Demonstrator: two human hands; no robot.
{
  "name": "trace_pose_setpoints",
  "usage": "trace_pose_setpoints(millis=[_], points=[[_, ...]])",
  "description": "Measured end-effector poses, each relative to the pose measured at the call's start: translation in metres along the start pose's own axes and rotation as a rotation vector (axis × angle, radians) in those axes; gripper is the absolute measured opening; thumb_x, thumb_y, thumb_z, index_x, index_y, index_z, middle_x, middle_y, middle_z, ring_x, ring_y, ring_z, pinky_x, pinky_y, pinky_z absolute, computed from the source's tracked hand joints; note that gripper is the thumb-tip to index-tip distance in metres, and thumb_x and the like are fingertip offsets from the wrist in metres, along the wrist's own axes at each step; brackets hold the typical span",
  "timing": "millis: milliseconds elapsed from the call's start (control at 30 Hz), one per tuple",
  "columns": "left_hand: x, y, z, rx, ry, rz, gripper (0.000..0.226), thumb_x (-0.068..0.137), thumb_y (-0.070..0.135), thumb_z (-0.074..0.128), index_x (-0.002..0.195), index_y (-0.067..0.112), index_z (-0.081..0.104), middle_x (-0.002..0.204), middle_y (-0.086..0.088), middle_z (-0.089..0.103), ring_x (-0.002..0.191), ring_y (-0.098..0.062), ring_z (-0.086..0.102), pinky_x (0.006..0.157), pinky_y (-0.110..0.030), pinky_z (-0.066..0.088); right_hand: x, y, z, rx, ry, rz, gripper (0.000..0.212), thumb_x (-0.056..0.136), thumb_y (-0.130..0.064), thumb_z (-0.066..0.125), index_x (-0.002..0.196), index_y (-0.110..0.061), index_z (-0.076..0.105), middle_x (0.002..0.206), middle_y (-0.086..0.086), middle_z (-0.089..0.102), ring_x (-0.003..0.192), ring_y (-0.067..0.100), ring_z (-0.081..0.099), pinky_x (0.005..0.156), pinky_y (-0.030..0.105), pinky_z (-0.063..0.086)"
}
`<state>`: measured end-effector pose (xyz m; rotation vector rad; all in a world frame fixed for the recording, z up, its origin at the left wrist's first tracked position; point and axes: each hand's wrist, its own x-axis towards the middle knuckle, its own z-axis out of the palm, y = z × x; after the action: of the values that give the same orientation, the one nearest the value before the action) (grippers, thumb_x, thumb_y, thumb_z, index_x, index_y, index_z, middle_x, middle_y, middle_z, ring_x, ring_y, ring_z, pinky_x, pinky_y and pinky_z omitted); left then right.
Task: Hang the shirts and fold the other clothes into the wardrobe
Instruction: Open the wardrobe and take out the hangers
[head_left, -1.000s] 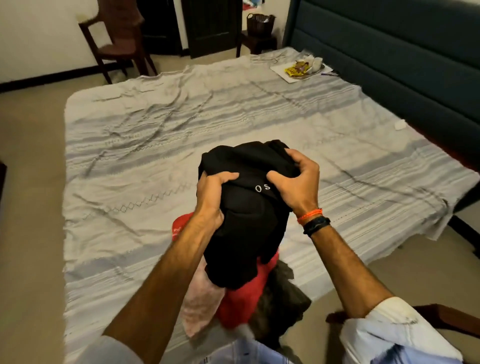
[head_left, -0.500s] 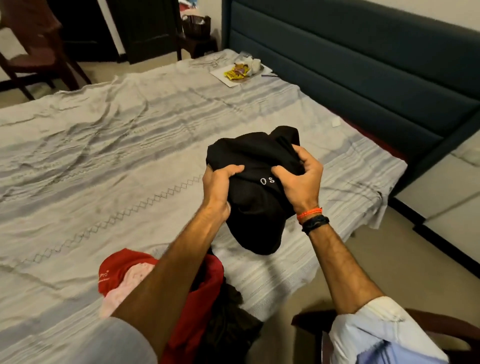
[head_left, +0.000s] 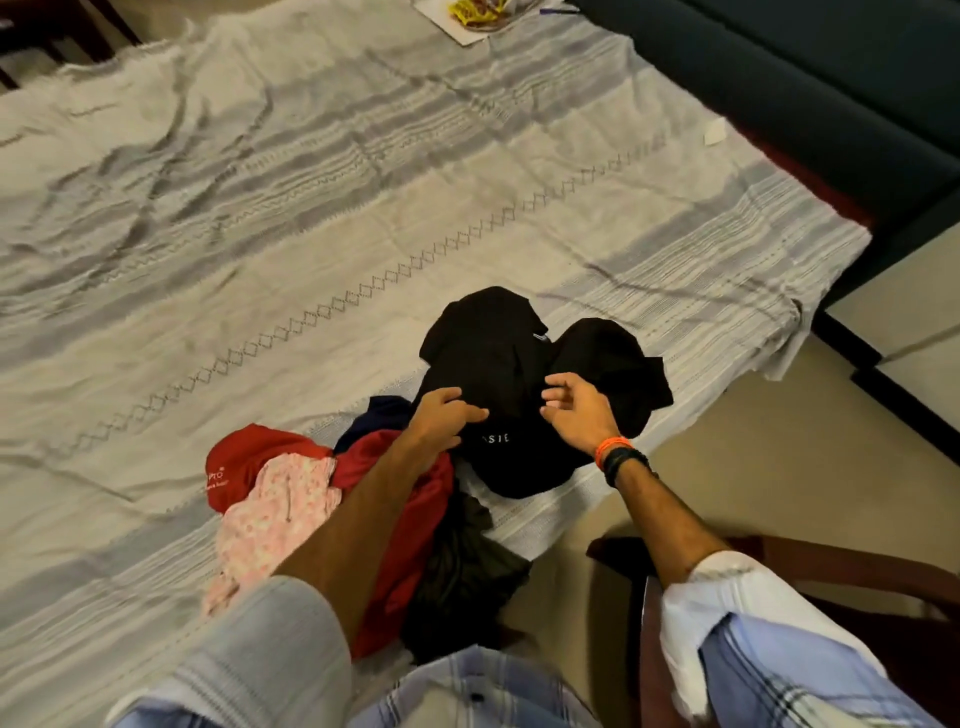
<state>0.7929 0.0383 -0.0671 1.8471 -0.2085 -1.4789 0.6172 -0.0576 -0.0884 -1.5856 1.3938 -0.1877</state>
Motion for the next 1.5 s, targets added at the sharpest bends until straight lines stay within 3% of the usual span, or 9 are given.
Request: trace_pose_setpoints(millis=[233, 333, 433, 667, 933, 1100, 1233, 1400, 1500], points=[[-0.011, -0.026, -0.052, 0.015, 0.172, 0.047, 0.04, 0.09, 0.012, 0.068, 0.128, 0.01, 0.056, 0.118, -0.009, 0.065, 0.11, -0.024, 0.063, 0.084, -0.036, 0.052, -0.013, -0.017, 0.045, 0.023, -0.071, -0.116, 0.031, 0.085, 0.0, 0.064, 0.114, -0.011, 0.065, 0.096, 0.0, 0.072, 0.085, 0.011, 0.068, 0.076, 0.01, 0.05], [-0.017, -0.048, -0.079, 0.014, 0.255, 0.042, 0.029, 0.088, 0.01, 0.069, 0.116, 0.008, 0.062, 0.103, -0.006, 0.072, 0.093, -0.018, 0.071, 0.082, -0.034, 0.058, -0.022, -0.026, 0.075, -0.03, -0.158, -0.186, 0.029, 0.084, -0.001, 0.064, 0.113, -0.009, 0.065, 0.097, 0.003, 0.072, 0.086, 0.013, 0.068, 0.082, 0.018, 0.053], [-0.029, -0.073, -0.11, -0.01, 0.342, 0.039, 0.01, 0.088, 0.004, 0.067, 0.096, 0.009, 0.067, 0.081, -0.002, 0.075, 0.066, -0.003, 0.067, 0.059, -0.019, 0.053, -0.031, -0.035, 0.108, -0.074, -0.267, -0.226, 0.029, 0.084, 0.0, 0.063, 0.111, -0.007, 0.065, 0.098, 0.007, 0.073, 0.088, 0.017, 0.068, 0.087, 0.027, 0.054], [-0.044, -0.134, -0.173, -0.109, 0.477, -0.092, 0.033, 0.083, 0.008, 0.071, 0.116, 0.007, 0.066, 0.112, -0.016, 0.069, 0.1, -0.029, 0.066, 0.077, -0.035, 0.055, -0.05, -0.05, 0.179, -0.206, -0.442, -0.254, 0.025, 0.083, 0.0, 0.062, 0.106, -0.008, 0.067, 0.095, 0.006, 0.073, 0.091, 0.019, 0.068, 0.09, 0.033, 0.055], [-0.03, -0.194, -0.218, -0.081, 0.503, -0.169, 0.04, 0.083, 0.013, 0.075, 0.12, 0.008, 0.062, 0.116, -0.01, 0.065, 0.096, -0.023, 0.064, 0.09, -0.042, 0.056, -0.061, -0.06, 0.268, -0.327, -0.523, -0.214, 0.03, 0.08, -0.006, 0.066, 0.11, -0.009, 0.065, 0.09, -0.003, 0.068, 0.088, 0.017, 0.067, 0.093, 0.038, 0.053], [-0.016, -0.214, -0.235, -0.119, 0.422, -0.152, 0.057, 0.08, 0.014, 0.078, 0.133, 0.01, 0.057, 0.129, -0.008, 0.06, 0.115, -0.024, 0.059, 0.096, -0.045, 0.053, -0.058, -0.077, 0.317, -0.33, -0.435, -0.054, 0.052, 0.079, -0.025, 0.076, 0.121, -0.005, 0.053, 0.115, 0.012, 0.066, 0.104, 0.031, 0.063, 0.091, 0.042, 0.051], [-0.009, -0.223, -0.248, -0.123, 0.359, -0.129, 0.064, 0.078, 0.013, 0.079, 0.136, 0.01, 0.053, 0.129, -0.006, 0.059, 0.115, -0.023, 0.059, 0.095, -0.04, 0.053, -0.09, -0.04, 0.306, -0.352, -0.627, 0.273, 0.01, 0.094, -0.028, 0.057, 0.099, -0.019, 0.056, 0.129, 0.016, 0.06, 0.102, 0.03, 0.058, 0.097, 0.044, 0.049], [-0.008, -0.226, -0.257, 0.007, 0.347, -0.093, 0.08, 0.067, 0.011, 0.087, 0.138, 0.011, 0.051, 0.123, -0.006, 0.061, 0.114, -0.023, 0.059, 0.099, -0.041, 0.05, -0.06, -0.079, 0.351, -0.439, -0.354, -0.043, 0.018, 0.081, -0.025, 0.071, 0.072, -0.015, 0.058, 0.08, 0.007, 0.064, 0.087, 0.032, 0.064, 0.068, 0.029, 0.039], [-0.01, -0.226, -0.261, 0.154, 0.361, -0.081, 0.101, 0.058, 0.018, 0.093, 0.144, 0.011, 0.041, 0.135, -0.009, 0.054, 0.12, -0.026, 0.054, 0.101, -0.04, 0.048, -0.069, -0.09, 0.355, -0.131, -0.457, 0.01, 0.013, 0.073, -0.009, 0.069, 0.069, -0.016, 0.059, 0.068, -0.001, 0.06, 0.067, 0.021, 0.055, 0.06, 0.028, 0.038]])
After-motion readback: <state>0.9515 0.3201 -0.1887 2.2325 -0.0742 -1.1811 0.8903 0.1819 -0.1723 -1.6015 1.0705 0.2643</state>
